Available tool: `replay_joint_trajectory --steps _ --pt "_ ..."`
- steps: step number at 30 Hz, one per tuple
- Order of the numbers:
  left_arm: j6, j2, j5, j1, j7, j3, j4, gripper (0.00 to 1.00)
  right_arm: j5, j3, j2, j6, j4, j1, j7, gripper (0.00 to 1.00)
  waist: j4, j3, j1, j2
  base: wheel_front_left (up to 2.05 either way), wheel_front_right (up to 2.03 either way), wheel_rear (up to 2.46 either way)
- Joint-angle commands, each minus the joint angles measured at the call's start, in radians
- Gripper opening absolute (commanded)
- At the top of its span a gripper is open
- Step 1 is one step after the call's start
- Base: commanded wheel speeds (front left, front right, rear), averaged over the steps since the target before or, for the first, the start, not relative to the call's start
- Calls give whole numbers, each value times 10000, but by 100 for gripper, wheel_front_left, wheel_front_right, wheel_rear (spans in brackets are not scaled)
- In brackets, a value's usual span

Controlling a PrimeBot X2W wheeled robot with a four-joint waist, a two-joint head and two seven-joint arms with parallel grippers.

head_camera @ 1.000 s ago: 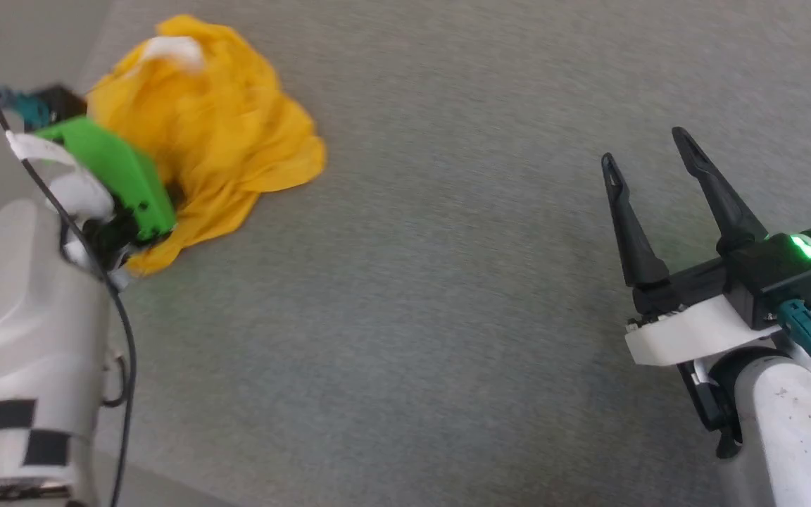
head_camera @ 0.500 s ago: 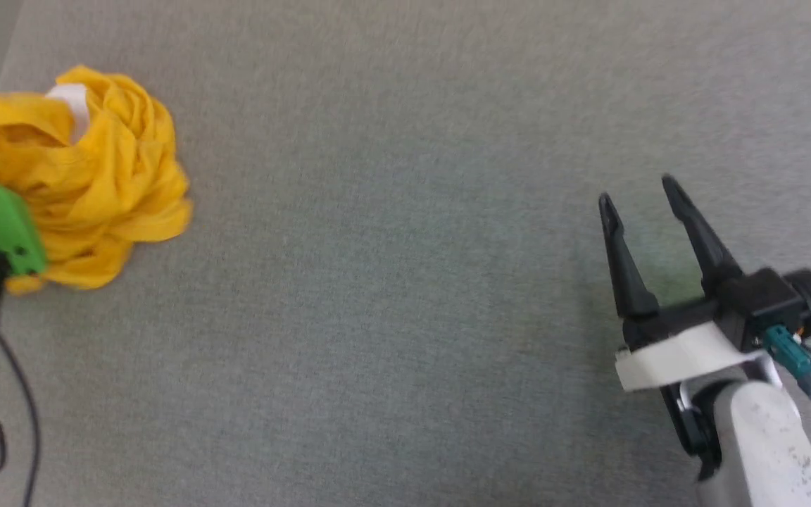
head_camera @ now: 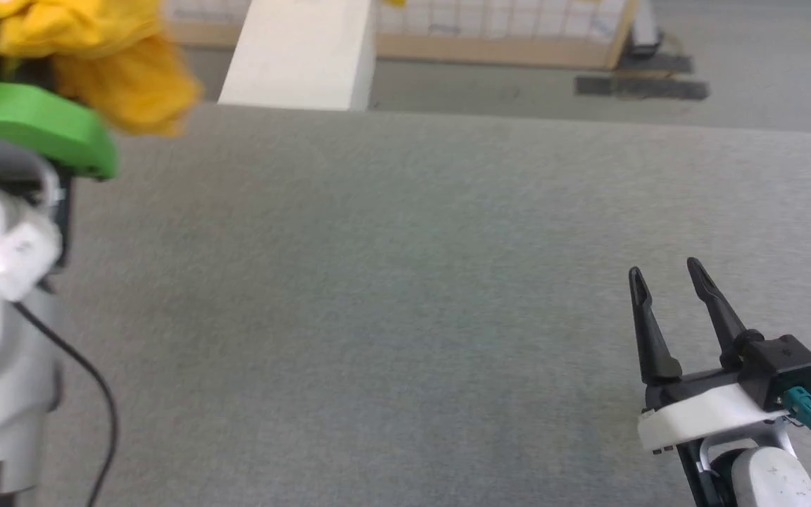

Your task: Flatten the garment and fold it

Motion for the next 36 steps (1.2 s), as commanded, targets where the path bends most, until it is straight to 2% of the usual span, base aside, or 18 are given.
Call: replay_joint_trajectory --steps 1,5,10,11,12,13,20,21,22,24,28,36 --pt "-46 -310 52 -184 -115 -178 -282 0 56 -15 5 -17 -80 113 25 100 -1177 -1028 1 -1 0 0 0" --pt "-193 -1337 -284 -158 76 -934 -903 0 118 36 5 -17 -194 225 130 100 -1721 -1180 1 -1 0 0 0" --pt "-461 -2438 -670 452 681 -2088 -642 0 181 107 6 -17 -293 352 272 100 -2304 -1237 1 -1 0 0 0" --pt "-530 -2591 -723 664 896 -2354 -368 0 193 133 6 -17 -318 358 298 100 -2459 -1212 1 -1 0 0 0" --pt "-676 -2999 -973 1245 1552 -2941 553 0 231 152 6 -17 -380 355 349 100 -2780 -1098 1 -1 0 0 0" --pt "-638 -3121 -1048 1448 1895 -3103 987 0 237 145 6 -17 -391 360 359 100 -2856 -1058 1 -1 0 0 0" --pt "-776 -3550 -1790 2411 4946 -3984 3601 0 243 313 6 -17 -353 358 427 100 -3146 -887 1 -1 0 0 0" --pt "-767 -3584 -1922 2540 5530 -4079 3915 74 238 352 6 -17 -335 363 444 100 -3149 -886 1 -1 0 0 0" --pt "-759 -3597 -1997 2615 5888 -4137 4082 100 235 382 6 -17 -325 367 453 100 -3142 -894 1 -1 0 0 0" --pt "-748 -3641 -2178 2717 6174 -4125 4131 100 227 401 6 -17 -331 400 465 100 -3065 -895 1 -1 0 0 0" --pt "-642 -3754 -2516 2867 5268 -3717 3356 100 199 401 6 -17 -347 500 501 100 -2780 -927 1 -1 0 0 0" --pt "-364 -3278 -2334 3552 1836 -2611 588 100 210 391 6 -17 -474 549 513 100 -2116 -1007 1 -1 0 0 0"
